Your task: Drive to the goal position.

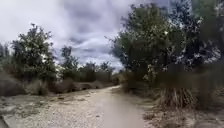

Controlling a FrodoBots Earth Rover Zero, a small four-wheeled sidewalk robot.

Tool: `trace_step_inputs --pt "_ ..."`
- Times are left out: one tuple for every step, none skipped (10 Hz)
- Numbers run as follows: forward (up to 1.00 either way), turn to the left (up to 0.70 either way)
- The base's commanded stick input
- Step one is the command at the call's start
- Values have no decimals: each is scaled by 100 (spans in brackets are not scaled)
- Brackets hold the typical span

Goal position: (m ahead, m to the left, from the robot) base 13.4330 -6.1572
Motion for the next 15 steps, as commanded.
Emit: trace_step_inputs --pt "85 34" --pt "85 34" --pt "85 34" --pt "85 34" --pt "85 30" --pt "85 10" --pt "85 0" --pt "85 0" --pt "85 0" --pt "85 0" --pt "85 0" --pt "85 0" --pt "85 0" --pt "85 0" --pt "85 -31"
